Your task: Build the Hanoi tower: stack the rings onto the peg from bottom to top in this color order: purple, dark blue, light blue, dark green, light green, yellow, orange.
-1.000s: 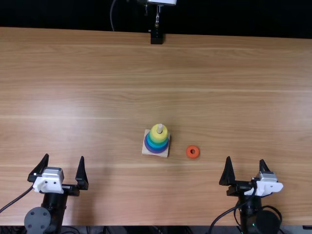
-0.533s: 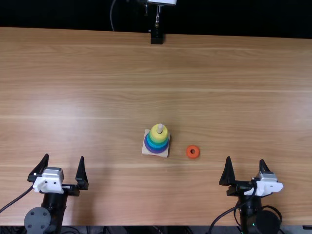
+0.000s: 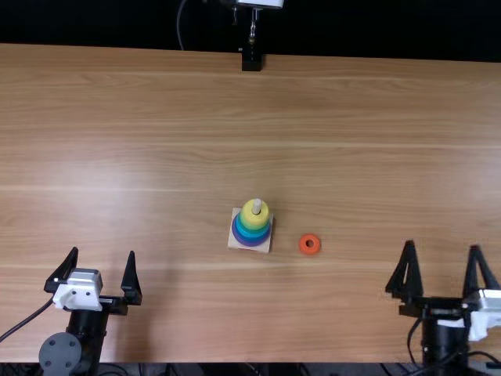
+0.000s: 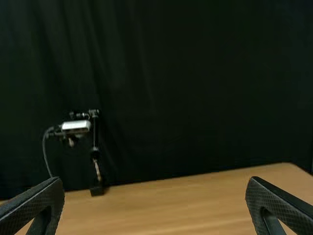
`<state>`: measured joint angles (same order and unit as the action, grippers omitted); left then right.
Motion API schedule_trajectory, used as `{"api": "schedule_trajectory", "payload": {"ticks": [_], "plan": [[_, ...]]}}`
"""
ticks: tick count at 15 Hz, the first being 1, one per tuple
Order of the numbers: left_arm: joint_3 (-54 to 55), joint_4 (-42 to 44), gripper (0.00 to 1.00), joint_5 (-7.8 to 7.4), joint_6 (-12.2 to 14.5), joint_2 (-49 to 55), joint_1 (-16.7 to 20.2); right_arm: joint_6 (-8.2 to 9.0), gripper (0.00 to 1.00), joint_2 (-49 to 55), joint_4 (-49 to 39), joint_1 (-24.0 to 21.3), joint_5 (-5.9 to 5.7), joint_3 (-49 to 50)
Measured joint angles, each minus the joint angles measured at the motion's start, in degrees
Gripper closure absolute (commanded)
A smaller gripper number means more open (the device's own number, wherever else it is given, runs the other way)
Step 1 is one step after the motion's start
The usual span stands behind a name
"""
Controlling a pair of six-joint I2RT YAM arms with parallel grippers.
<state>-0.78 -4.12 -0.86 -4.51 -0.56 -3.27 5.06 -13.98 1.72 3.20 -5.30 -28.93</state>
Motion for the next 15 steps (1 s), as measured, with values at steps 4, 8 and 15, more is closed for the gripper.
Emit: {"api": "schedule_trajectory", "payload": {"ticks": [4,8,15], "plan": [[0.0,0.0,0.0,0.02,0.0,0.0,0.0,0.02,0.0,-13.2,0.1,0.0,3.5,-9.0],[0.0,0.0,0.0,0.04,0.0,0.0,0.0,-2.51,0.0,-30.8,2.7,5.2,5.57,-13.6],[0.0,0.0,0.0,0.02,0.0,0.0,0.0,-5.22,0.0,-59.2,18.4,14.8,7.02,-19.6]]}}
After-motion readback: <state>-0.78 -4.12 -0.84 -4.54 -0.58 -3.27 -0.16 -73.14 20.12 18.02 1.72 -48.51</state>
